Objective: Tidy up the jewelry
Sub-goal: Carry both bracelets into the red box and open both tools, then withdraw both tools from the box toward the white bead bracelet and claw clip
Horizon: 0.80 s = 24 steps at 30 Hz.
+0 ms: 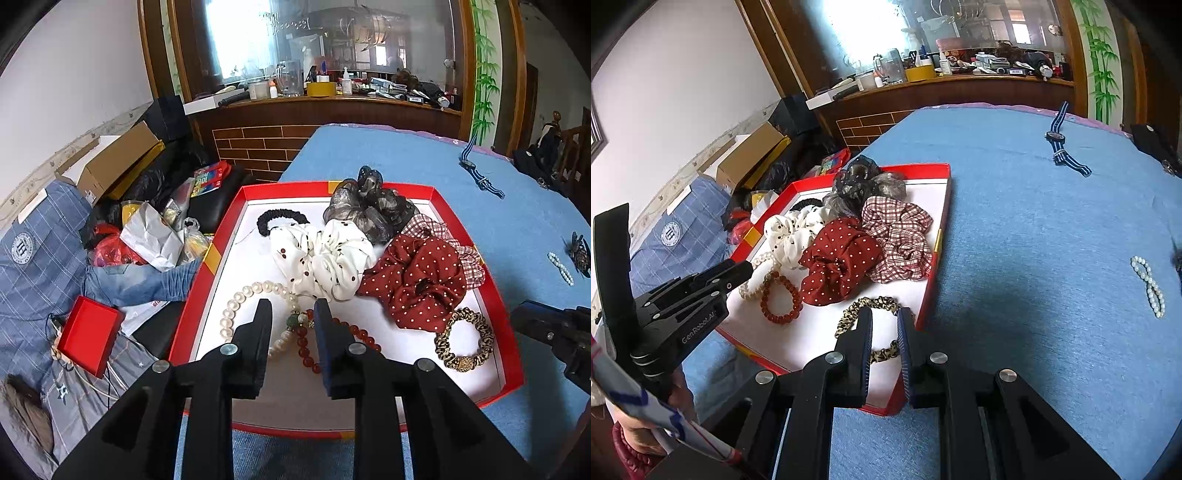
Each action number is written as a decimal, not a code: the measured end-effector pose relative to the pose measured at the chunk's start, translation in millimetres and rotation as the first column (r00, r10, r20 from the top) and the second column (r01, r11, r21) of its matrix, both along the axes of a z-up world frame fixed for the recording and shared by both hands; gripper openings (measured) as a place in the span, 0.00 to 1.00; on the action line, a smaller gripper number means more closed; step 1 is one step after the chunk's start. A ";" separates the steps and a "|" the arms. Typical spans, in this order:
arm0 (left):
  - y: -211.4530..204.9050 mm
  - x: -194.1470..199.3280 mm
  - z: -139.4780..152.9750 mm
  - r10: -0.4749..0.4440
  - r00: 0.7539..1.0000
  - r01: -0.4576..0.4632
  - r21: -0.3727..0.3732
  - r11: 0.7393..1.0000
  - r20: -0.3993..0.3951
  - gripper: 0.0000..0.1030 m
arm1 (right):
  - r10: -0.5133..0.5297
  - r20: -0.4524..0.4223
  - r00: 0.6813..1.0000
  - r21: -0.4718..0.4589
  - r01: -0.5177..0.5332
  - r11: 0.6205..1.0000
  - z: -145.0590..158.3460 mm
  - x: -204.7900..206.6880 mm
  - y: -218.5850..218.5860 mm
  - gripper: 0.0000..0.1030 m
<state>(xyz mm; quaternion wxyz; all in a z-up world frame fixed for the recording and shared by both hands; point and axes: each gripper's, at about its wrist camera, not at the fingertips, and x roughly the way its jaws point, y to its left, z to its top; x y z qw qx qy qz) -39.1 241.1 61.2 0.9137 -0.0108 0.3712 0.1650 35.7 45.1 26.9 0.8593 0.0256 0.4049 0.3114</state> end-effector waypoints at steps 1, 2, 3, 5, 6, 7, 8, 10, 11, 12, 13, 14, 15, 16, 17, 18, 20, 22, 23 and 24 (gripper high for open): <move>-0.9 -0.6 1.4 0.000 1.000 0.000 0.005 1.000 0.003 0.22 | -0.003 0.000 1.000 0.002 0.003 1.000 0.4 0.0 -1.2 0.15; -1.6 -1.2 2.4 0.000 1.000 0.000 0.009 1.000 0.005 0.22 | -0.006 -0.001 1.000 0.004 0.006 1.000 0.8 -0.1 -2.8 0.15; -2.5 -1.9 2.7 0.000 1.000 0.000 0.012 1.000 0.007 0.23 | -0.009 -0.003 1.000 0.006 0.009 1.000 1.3 0.1 -4.6 0.15; -4.3 -3.4 5.1 0.000 1.000 0.000 0.019 1.000 0.013 0.25 | -0.016 -0.003 1.000 0.010 0.016 1.000 1.9 0.5 -8.5 0.15; -5.5 -4.3 6.6 0.000 1.000 -0.001 0.024 1.000 0.017 0.25 | -0.021 -0.003 1.000 0.013 0.021 1.000 2.6 0.7 -11.1 0.15; -6.8 -4.8 7.9 0.000 1.000 -0.001 0.028 1.000 0.021 0.27 | -0.026 -0.004 1.000 0.017 0.026 1.000 3.4 1.0 -13.9 0.15; -8.0 -6.2 9.1 0.000 1.000 0.000 0.032 0.999 0.025 0.29 | -0.030 -0.004 1.000 0.020 0.030 0.999 4.1 1.1 -15.9 0.15; -10.9 -7.8 12.3 -0.002 0.999 0.001 0.041 0.999 0.032 0.31 | -0.041 -0.005 0.999 0.026 0.041 0.999 5.6 1.6 -21.7 0.15; -12.1 -8.5 13.8 -0.004 0.999 0.002 0.045 0.999 0.035 0.32 | -0.048 -0.005 0.999 0.028 0.048 0.998 6.7 1.8 -25.2 0.15; -13.9 -9.3 15.6 -0.006 0.999 0.005 0.048 0.999 0.038 0.32 | -0.055 -0.005 0.998 0.031 0.055 0.998 7.6 2.2 -28.8 0.15; -15.7 -10.0 17.4 -0.009 0.999 0.007 0.048 0.999 0.041 0.32 | -0.065 -0.006 0.998 0.036 0.065 0.997 9.5 2.5 -34.3 0.15; -17.7 -10.8 19.4 -0.014 0.999 0.012 0.047 0.999 0.044 0.32 | -0.072 -0.006 0.997 0.040 0.072 0.997 10.6 2.9 -37.6 0.16; -19.9 -11.2 21.3 -0.020 0.999 0.017 0.048 0.999 0.048 0.33 | -0.085 -0.007 0.996 0.045 0.086 0.995 12.3 3.9 -44.0 0.16; -21.4 -11.5 23.0 -0.024 0.998 0.022 0.049 0.999 0.050 0.33 | -0.099 -0.005 0.995 0.051 0.099 0.994 14.1 4.9 -51.1 0.17; -25.1 -11.9 25.5 -0.033 0.998 0.030 0.050 0.998 0.054 0.34 | -0.112 -0.004 0.994 0.055 0.112 0.992 15.5 5.7 -57.4 0.18; -27.1 -12.6 26.8 -0.038 0.998 0.036 0.050 0.998 0.056 0.34 | -0.125 -0.002 0.992 0.059 0.125 0.990 17.1 6.6 -63.4 0.18; -34.7 -12.9 31.7 -0.060 0.996 0.057 0.044 0.997 0.061 0.35 | -0.155 0.000 0.988 0.070 0.155 0.985 20.8 9.2 -78.8 0.19; -43.6 -11.8 36.6 -0.087 0.994 0.085 0.032 0.996 0.064 0.35 | -0.191 0.000 0.982 0.082 0.190 0.978 24.8 13.2 -97.2 0.19; -47.8 -11.1 38.7 -0.100 0.993 0.098 0.026 0.995 0.063 0.35 | -0.212 -0.001 0.977 0.090 0.211 0.973 26.7 15.1 -107.5 0.19; -53.0 -9.7 40.5 -0.115 0.992 0.114 0.020 0.993 0.061 0.35 | -0.232 -0.003 0.973 0.099 0.231 0.968 28.5 16.5 -118.1 0.19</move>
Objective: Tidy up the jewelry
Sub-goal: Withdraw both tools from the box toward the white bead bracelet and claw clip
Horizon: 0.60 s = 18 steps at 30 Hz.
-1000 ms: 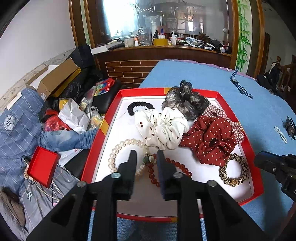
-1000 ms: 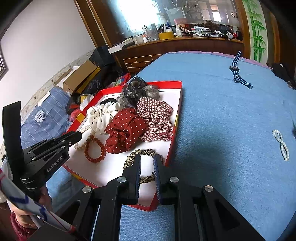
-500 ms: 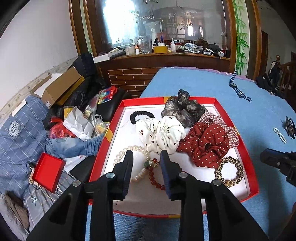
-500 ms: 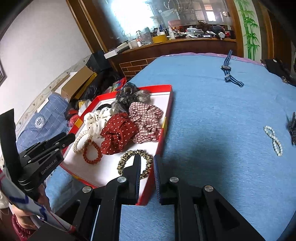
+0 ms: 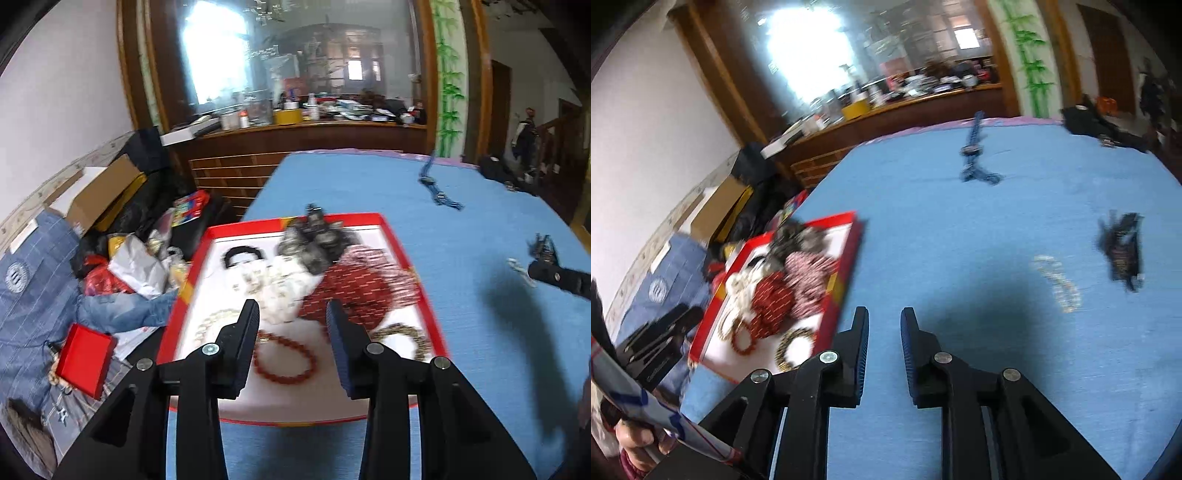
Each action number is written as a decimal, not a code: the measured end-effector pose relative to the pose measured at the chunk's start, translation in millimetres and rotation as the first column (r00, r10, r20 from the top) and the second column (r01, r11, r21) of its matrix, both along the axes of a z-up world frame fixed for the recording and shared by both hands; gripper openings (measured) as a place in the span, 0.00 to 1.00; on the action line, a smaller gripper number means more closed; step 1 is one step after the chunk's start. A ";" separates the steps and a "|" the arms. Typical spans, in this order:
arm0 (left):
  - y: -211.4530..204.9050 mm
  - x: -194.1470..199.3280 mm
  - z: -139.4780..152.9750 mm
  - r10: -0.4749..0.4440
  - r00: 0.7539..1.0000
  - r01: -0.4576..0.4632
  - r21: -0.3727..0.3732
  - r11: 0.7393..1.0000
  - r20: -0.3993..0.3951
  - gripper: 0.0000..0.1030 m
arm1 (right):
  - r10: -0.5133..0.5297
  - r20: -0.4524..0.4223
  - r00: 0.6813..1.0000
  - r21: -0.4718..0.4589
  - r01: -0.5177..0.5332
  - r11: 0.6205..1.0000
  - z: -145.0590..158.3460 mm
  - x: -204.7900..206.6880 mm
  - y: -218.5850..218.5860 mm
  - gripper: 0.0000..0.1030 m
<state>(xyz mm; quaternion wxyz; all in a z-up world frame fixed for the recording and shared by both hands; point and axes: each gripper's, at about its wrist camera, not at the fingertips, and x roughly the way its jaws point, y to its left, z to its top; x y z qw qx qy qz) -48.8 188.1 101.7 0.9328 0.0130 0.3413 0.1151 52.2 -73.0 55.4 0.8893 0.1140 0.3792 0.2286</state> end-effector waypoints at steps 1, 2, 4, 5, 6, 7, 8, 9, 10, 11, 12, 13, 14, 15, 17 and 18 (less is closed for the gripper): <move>-6.2 2.3 2.0 -0.018 1.000 0.018 -0.004 1.000 -0.005 0.36 | -0.019 0.001 1.000 0.010 0.019 1.000 1.7 1.9 -10.4 0.19; -14.0 4.6 4.3 -0.041 0.999 0.041 -0.009 0.999 -0.007 0.36 | -0.048 0.001 0.999 0.022 0.048 0.999 4.0 4.6 -24.8 0.19; -30.3 10.3 8.5 -0.093 0.996 0.092 -0.030 0.995 -0.017 0.36 | -0.092 0.000 0.996 0.044 0.092 0.995 7.7 8.2 -47.4 0.19; -38.5 13.3 10.2 -0.121 0.992 0.120 -0.044 0.992 -0.024 0.36 | -0.115 0.001 0.993 0.056 0.114 0.992 9.6 10.2 -60.5 0.19; -46.9 17.2 11.2 -0.151 0.988 0.149 -0.061 0.987 -0.033 0.36 | -0.136 0.002 0.991 0.064 0.136 0.989 11.1 11.6 -71.4 0.19; -54.3 20.7 11.8 -0.172 0.984 0.169 -0.071 0.983 -0.039 0.36 | -0.156 0.001 0.988 0.071 0.156 0.985 12.5 13.4 -81.6 0.20; -64.6 26.2 12.2 -0.205 0.978 0.200 -0.089 0.976 -0.051 0.36 | -0.180 0.000 0.984 0.080 0.179 0.981 14.0 14.5 -93.8 0.22; -75.7 32.7 11.8 -0.236 0.969 0.229 -0.106 0.968 -0.066 0.36 | -0.203 -0.001 0.979 0.089 0.202 0.975 15.2 16.0 -106.7 0.24; -86.7 38.6 10.9 -0.263 0.961 0.253 -0.118 0.960 -0.080 0.36 | -0.226 -0.003 0.974 0.093 0.225 0.970 16.0 17.6 -118.8 0.26; -98.4 44.7 9.8 -0.289 0.953 0.276 -0.128 0.953 -0.093 0.36 | -0.246 -0.007 0.969 0.092 0.245 0.965 16.0 19.6 -128.8 0.30; -107.5 50.0 8.3 -0.307 0.946 0.292 -0.135 0.947 -0.102 0.36 | -0.263 -0.011 0.965 0.091 0.263 0.960 15.6 20.7 -136.7 0.30; -118.6 56.8 6.7 -0.331 0.936 0.313 -0.148 0.938 -0.116 0.36 | -0.288 -0.016 0.958 0.093 0.288 0.953 14.2 23.3 -148.0 0.30; -132.8 65.9 3.5 -0.361 0.923 0.337 -0.172 0.926 -0.136 0.36 | -0.301 -0.017 0.953 0.092 0.302 0.949 13.3 25.5 -154.7 0.30; -143.7 74.1 0.8 -0.384 0.911 0.353 -0.196 0.915 -0.151 0.36 | -0.326 -0.020 0.945 0.085 0.327 0.941 10.2 28.2 -164.2 0.30; -164.7 89.4 -5.8 -0.421 0.888 0.377 -0.231 0.897 -0.187 0.36 | -0.363 -0.038 0.931 0.092 0.365 0.926 1.3 32.0 -180.8 0.30; -176.9 99.9 -9.5 -0.438 0.875 0.386 -0.251 0.888 -0.205 0.36 | -0.375 -0.052 0.926 0.100 0.378 0.920 -3.9 33.6 -187.4 0.30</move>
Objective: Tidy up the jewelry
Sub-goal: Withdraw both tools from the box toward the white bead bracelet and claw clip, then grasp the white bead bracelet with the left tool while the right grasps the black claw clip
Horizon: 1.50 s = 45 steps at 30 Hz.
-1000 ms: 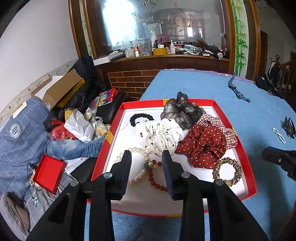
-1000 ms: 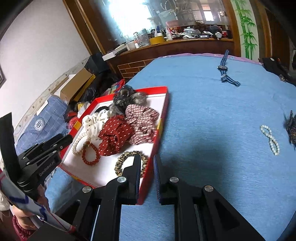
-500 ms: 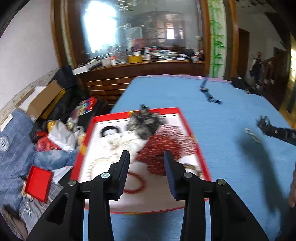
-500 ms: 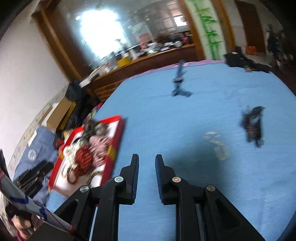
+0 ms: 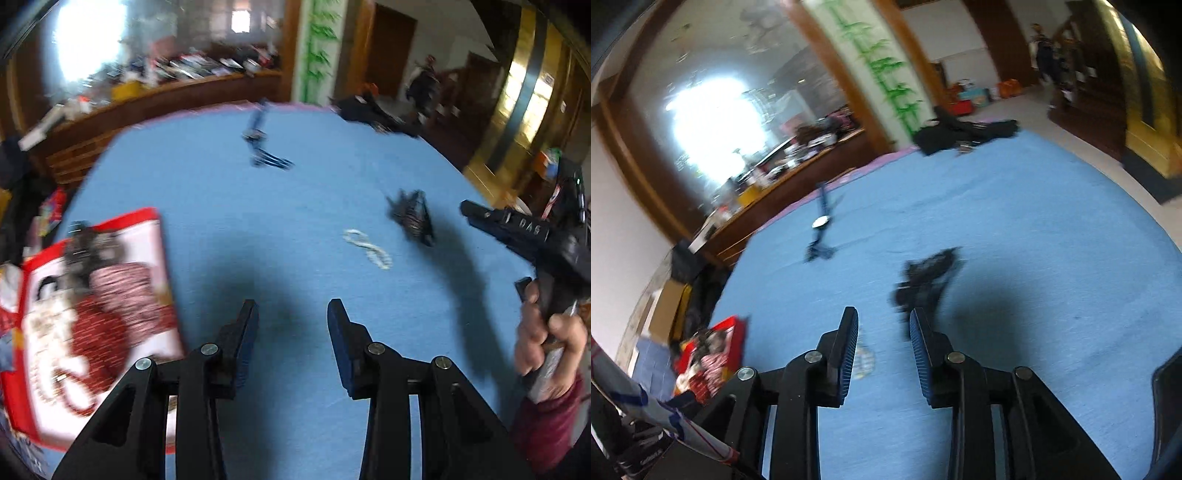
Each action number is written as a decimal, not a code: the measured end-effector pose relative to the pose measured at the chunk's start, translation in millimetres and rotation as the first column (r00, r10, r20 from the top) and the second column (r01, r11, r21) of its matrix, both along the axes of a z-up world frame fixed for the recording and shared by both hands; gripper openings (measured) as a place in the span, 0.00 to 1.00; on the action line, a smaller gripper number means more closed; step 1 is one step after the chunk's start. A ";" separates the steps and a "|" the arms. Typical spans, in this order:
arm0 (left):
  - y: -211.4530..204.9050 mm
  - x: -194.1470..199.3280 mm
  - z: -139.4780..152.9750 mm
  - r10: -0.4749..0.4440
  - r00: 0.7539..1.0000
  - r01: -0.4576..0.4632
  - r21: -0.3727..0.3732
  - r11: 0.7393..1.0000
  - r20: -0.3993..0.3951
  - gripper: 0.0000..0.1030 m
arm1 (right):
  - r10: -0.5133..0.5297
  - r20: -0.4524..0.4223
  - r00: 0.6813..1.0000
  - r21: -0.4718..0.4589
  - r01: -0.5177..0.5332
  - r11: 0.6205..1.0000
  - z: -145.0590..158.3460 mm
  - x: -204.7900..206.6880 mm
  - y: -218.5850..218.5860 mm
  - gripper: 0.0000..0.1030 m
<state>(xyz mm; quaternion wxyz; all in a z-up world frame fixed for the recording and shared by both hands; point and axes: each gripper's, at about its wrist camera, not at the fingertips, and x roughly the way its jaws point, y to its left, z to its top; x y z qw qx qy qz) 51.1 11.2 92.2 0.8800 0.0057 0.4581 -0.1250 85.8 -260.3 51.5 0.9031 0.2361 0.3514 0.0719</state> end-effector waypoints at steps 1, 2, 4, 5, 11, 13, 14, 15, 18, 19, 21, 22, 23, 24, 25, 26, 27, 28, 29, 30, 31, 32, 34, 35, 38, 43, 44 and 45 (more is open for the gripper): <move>-7.5 7.0 -2.7 -0.007 1.000 0.007 -0.012 1.000 -0.017 0.36 | -0.012 -0.013 1.000 0.011 0.012 1.000 -5.7 2.0 -5.5 0.30; -17.7 19.5 -7.1 -0.011 0.999 0.010 -0.032 0.999 -0.049 0.36 | -0.021 -0.030 0.999 0.022 0.022 1.000 -11.9 4.0 -10.8 0.30; -35.1 45.0 -18.0 -0.010 0.993 0.001 -0.077 0.997 -0.119 0.36 | -0.036 -0.060 0.998 0.042 0.039 0.998 -21.1 7.2 -18.7 0.30; -40.4 56.0 -22.8 -0.005 0.990 -0.009 -0.096 0.995 -0.143 0.36 | -0.040 -0.066 0.997 0.053 0.043 0.998 -23.4 8.6 -22.6 0.30; -63.9 122.3 -62.9 0.082 0.951 -0.125 -0.128 0.984 -0.297 0.35 | -0.062 -0.064 0.996 0.070 0.066 0.995 -24.9 9.0 -31.1 0.30; -71.6 133.5 -70.5 0.098 0.948 -0.135 -0.103 0.986 -0.303 0.35 | -0.058 -0.060 0.997 0.080 0.062 0.995 -24.2 7.2 -32.4 0.30; -73.9 136.9 -73.2 0.102 0.946 -0.137 -0.097 0.986 -0.306 0.35 | -0.060 -0.056 0.997 0.085 0.065 0.994 -23.5 6.4 -33.8 0.30; -77.5 140.4 -76.7 0.104 0.945 -0.139 -0.092 0.986 -0.311 0.34 | -0.067 -0.053 0.996 0.085 0.071 0.994 -22.8 6.1 -35.0 0.30; -85.9 145.8 -74.0 0.099 0.955 -0.123 -0.069 0.990 -0.280 0.22 | -0.069 -0.049 0.996 0.099 0.073 0.992 -21.7 4.9 -37.7 0.30; -89.5 146.9 -76.0 0.088 0.954 -0.114 -0.075 0.991 -0.286 0.06 | -0.070 -0.050 0.996 0.095 0.075 0.993 -21.6 5.1 -37.3 0.30; -97.7 142.9 -77.9 0.079 0.963 -0.095 -0.048 0.994 -0.258 0.04 | -0.071 -0.055 0.996 0.093 0.075 0.993 -22.6 5.5 -37.1 0.30; -103.7 136.8 -77.1 0.067 0.972 -0.072 -0.013 0.997 -0.225 0.04 | -0.072 -0.056 0.996 0.095 0.077 0.992 -23.2 6.0 -37.6 0.30; -106.4 131.5 -77.1 0.057 0.976 -0.058 0.000 0.998 -0.209 0.04 | -0.074 -0.058 0.996 0.094 0.080 0.992 -23.6 6.3 -38.3 0.30; -106.8 125.7 -77.1 0.047 0.979 -0.048 0.002 0.999 -0.200 0.04 | -0.079 -0.059 0.995 0.091 0.084 0.992 -24.1 6.3 -39.1 0.30; -105.2 118.4 -77.2 0.038 0.980 -0.039 -0.003 0.999 -0.196 0.04 | -0.084 -0.060 0.995 0.086 0.089 0.992 -24.6 6.1 -39.7 0.30; -101.3 109.7 -77.9 0.029 0.981 -0.031 -0.009 0.999 -0.192 0.04 | -0.085 -0.062 0.994 0.083 0.090 0.992 -25.2 7.0 -39.9 0.30; -97.0 101.3 -78.4 0.018 0.983 -0.021 -0.017 1.000 -0.185 0.04 | -0.088 -0.063 0.994 0.080 0.092 0.993 -25.7 7.1 -39.9 0.30; -90.5 90.8 -78.8 0.009 0.984 -0.013 -0.020 1.000 -0.178 0.04 | -0.091 -0.064 0.994 0.075 0.096 0.993 -26.5 7.2 -39.9 0.30; -84.6 81.3 -77.7 0.007 0.988 -0.011 -0.022 1.000 -0.157 0.04 | -0.090 -0.066 0.994 0.071 0.095 0.993 -27.4 7.9 -39.4 0.30; -79.1 74.5 -76.9 0.006 0.989 -0.010 -0.026 1.000 -0.147 0.03 | -0.084 -0.067 0.994 0.066 0.088 0.994 -27.9 8.4 -37.9 0.30; -69.9 65.7 -76.2 0.005 0.990 -0.011 -0.036 0.999 -0.143 0.03 | -0.075 -0.068 0.995 0.059 0.079 0.995 -28.8 9.8 -35.0 0.30; -61.6 59.9 -76.1 0.003 0.990 -0.010 -0.046 0.999 -0.142 0.03 | -0.066 -0.070 0.995 0.053 0.070 0.996 -29.8 11.8 -31.4 0.30; -47.6 51.7 -74.5 0.006 0.993 -0.012 -0.049 0.999 -0.114 0.03 | -0.047 -0.080 0.996 0.050 0.051 0.997 -31.7 16.4 -24.9 0.31; -42.0 52.2 -74.6 0.008 0.994 -0.014 -0.060 0.998 -0.107 0.03 | -0.037 -0.088 0.995 0.049 0.041 0.998 -32.1 19.1 -20.8 0.34; -28.8 54.9 -74.1 -0.006 0.993 -0.010 -0.135 0.991 -0.114 0.03 | -0.018 -0.101 0.995 0.047 0.022 0.999 -29.2 25.2 -7.8 0.48; -27.3 46.7 -59.3 -0.035 0.998 0.025 -0.165 0.986 -0.056 0.03 | -0.007 -0.165 0.986 -0.064 -0.004 0.998 -25.1 53.2 25.0 0.55; -29.5 48.0 -57.1 -0.036 0.998 0.028 -0.165 0.986 -0.047 0.03 | -0.011 -0.179 0.984 -0.100 -0.007 0.995 -25.7 57.7 30.3 0.56; -29.8 47.5 -55.5 -0.036 0.999 0.029 -0.163 0.986 -0.039 0.03 | -0.028 -0.192 0.981 -0.143 0.000 0.990 -27.6 63.2 36.0 0.56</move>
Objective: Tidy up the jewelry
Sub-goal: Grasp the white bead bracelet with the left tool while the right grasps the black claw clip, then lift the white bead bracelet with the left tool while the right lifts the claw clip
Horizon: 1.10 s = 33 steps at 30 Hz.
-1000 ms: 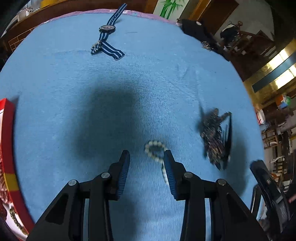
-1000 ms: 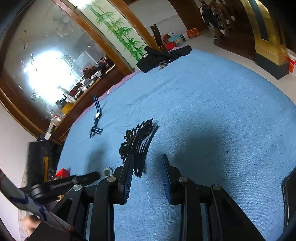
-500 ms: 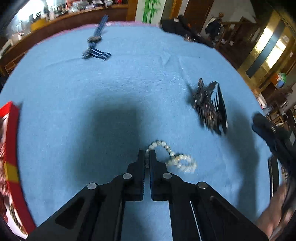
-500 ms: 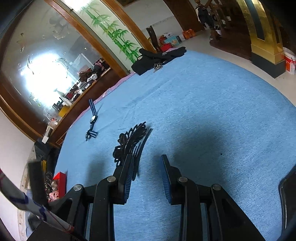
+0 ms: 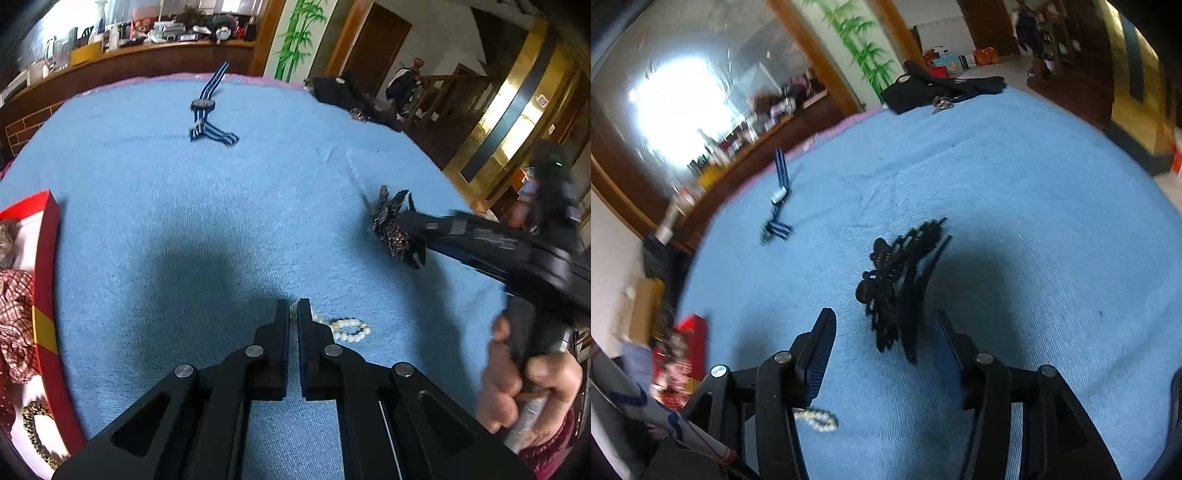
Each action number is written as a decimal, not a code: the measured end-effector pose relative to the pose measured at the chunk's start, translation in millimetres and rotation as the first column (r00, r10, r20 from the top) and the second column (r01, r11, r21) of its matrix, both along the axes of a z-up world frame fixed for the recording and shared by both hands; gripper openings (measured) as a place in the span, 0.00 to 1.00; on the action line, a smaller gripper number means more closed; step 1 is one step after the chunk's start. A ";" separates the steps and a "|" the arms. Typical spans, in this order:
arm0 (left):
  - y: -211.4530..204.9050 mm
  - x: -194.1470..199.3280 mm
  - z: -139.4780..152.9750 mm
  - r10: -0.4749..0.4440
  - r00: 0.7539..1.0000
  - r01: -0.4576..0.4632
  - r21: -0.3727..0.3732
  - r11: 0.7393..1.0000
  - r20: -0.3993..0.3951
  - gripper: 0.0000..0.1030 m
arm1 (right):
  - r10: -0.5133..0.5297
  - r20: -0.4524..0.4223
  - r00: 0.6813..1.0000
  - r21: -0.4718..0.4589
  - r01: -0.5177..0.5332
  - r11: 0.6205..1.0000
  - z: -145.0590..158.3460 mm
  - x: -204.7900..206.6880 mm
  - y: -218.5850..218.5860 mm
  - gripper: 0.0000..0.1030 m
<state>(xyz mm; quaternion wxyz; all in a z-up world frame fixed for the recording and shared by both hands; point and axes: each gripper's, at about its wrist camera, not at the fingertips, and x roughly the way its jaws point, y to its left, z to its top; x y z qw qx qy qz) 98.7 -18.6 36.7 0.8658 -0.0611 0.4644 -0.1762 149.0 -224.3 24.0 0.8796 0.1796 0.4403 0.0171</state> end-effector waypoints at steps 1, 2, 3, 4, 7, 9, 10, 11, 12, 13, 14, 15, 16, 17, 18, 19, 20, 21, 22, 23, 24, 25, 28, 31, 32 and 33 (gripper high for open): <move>0.3 -1.0 1.2 0.004 1.000 -0.004 0.000 1.000 0.006 0.03 | -0.001 -0.006 1.000 -0.016 0.001 1.000 -2.8 3.8 3.2 0.56; 0.1 -0.6 1.4 0.005 1.000 -0.005 -0.004 1.000 0.009 0.03 | 0.002 -0.017 1.000 -0.028 -0.002 1.000 -6.0 6.9 5.2 0.56; -0.3 0.8 1.4 0.004 1.000 -0.004 -0.005 1.000 0.009 0.03 | -0.003 -0.033 0.999 -0.053 0.002 0.999 -10.2 10.4 6.1 0.56; -0.6 0.4 1.1 0.006 1.000 -0.006 0.002 1.000 0.011 0.03 | -0.012 -0.039 0.999 -0.083 0.009 0.996 -14.0 12.9 7.0 0.56; -4.3 -1.9 0.8 0.003 1.000 -0.003 0.030 1.000 0.023 0.03 | -0.003 -0.046 0.999 -0.138 -0.003 0.990 -20.7 18.0 8.6 0.56; -5.8 -5.1 1.7 0.001 0.999 -0.002 0.039 0.999 0.035 0.03 | 0.009 -0.043 0.999 -0.144 -0.015 0.990 -24.0 20.4 10.6 0.45; -5.5 -6.5 1.6 -0.001 0.999 -0.001 0.040 0.999 0.038 0.03 | 0.012 -0.041 0.999 -0.182 -0.019 0.983 -23.7 20.5 13.5 0.30; -5.9 -7.1 1.5 0.001 0.999 -0.003 0.040 0.999 0.043 0.03 | 0.010 -0.040 0.999 -0.204 -0.018 0.979 -23.2 20.2 15.3 0.25; -6.6 -5.5 0.3 0.001 0.999 -0.003 0.044 0.999 0.044 0.03 | 0.012 -0.030 0.999 -0.203 -0.018 0.979 -22.5 18.5 14.9 0.25; -7.4 -4.8 -0.8 -0.003 0.999 0.001 0.045 0.999 0.043 0.03 | 0.017 -0.026 1.000 -0.190 -0.022 0.982 -21.7 16.9 12.9 0.25; -8.4 -5.4 -1.8 -0.007 0.999 0.005 0.045 0.999 0.041 0.03 | 0.018 -0.024 1.000 -0.184 -0.022 0.983 -20.0 15.2 12.2 0.24; -9.8 -5.6 -2.7 -0.008 0.999 0.006 0.047 0.999 0.041 0.03 | 0.014 -0.008 1.000 -0.179 -0.015 0.984 -16.6 12.6 10.7 0.24; -10.6 -5.0 -3.3 -0.010 0.999 0.008 0.050 0.999 0.043 0.03 | 0.009 0.015 1.000 -0.179 -0.006 0.984 -11.3 8.7 8.2 0.24; -12.0 -5.6 -2.9 -0.014 0.999 0.011 0.054 0.998 0.050 0.03 | 0.007 0.036 0.999 -0.182 0.000 0.983 -6.3 6.5 7.6 0.24; -12.9 -6.3 -2.0 -0.016 0.998 0.012 0.057 0.998 0.057 0.03 | 0.006 0.063 0.998 -0.180 0.005 0.984 -0.1 2.7 6.4 0.24; -13.2 -6.7 -1.2 -0.017 0.998 0.014 0.054 0.998 0.060 0.03 | 0.007 0.089 0.996 -0.171 0.008 0.985 5.8 -2.0 4.7 0.24; -13.5 -6.9 -0.3 -0.020 0.998 0.017 0.049 0.999 0.062 0.03 | 0.009 0.103 0.995 -0.164 0.008 0.986 9.4 -3.6 5.6 0.25; -13.5 -7.5 1.0 -0.021 0.998 0.018 0.047 0.999 0.067 0.03 | 0.013 0.116 0.993 -0.156 0.006 0.988 12.3 -5.4 5.8 0.25; -13.9 -8.0 1.8 -0.020 0.997 0.017 0.047 0.999 0.071 0.03 | 0.016 0.123 0.992 -0.151 0.003 0.989 13.9 -6.5 6.9 0.25; -13.5 -8.3 2.9 -0.020 0.997 0.017 0.045 0.999 0.075 0.03 | 0.020 0.131 0.991 -0.144 -0.001 0.990 15.9 -7.6 7.9 0.25; -13.4 -8.7 3.6 -0.022 0.997 0.019 0.042 0.999 0.076 0.03 | 0.026 0.136 0.990 -0.139 -0.007 0.990 17.4 -8.5 8.8 0.25; -13.6 -9.2 4.2 -0.023 0.997 0.020 0.039 0.999 0.077 0.03 | 0.030 0.140 0.990 -0.132 -0.011 0.991 18.7 -9.6 9.1 0.25; -14.7 -11.4 7.0 -0.029 0.996 0.027 0.034 0.999 0.085 0.00 | 0.036 0.157 0.987 -0.116 -0.017 0.993 23.1 -11.1 11.5 0.25; -14.1 -14.5 12.1 -0.032 0.995 0.030 0.020 0.999 0.096 0.00 | 0.041 0.173 0.984 -0.112 -0.022 0.993 26.1 -12.2 13.7 0.25; -14.2 -15.7 13.6 -0.032 0.994 0.030 0.020 0.999 0.100 0.00 | 0.046 0.175 0.983 -0.111 -0.027 0.993 26.7 -13.7 14.7 0.25; -14.6 -16.6 14.9 -0.032 0.994 0.030 0.019 0.999 0.101 0.00 | 0.047 0.178 0.983 -0.110 -0.028 0.994 27.3 -14.5 15.1 0.25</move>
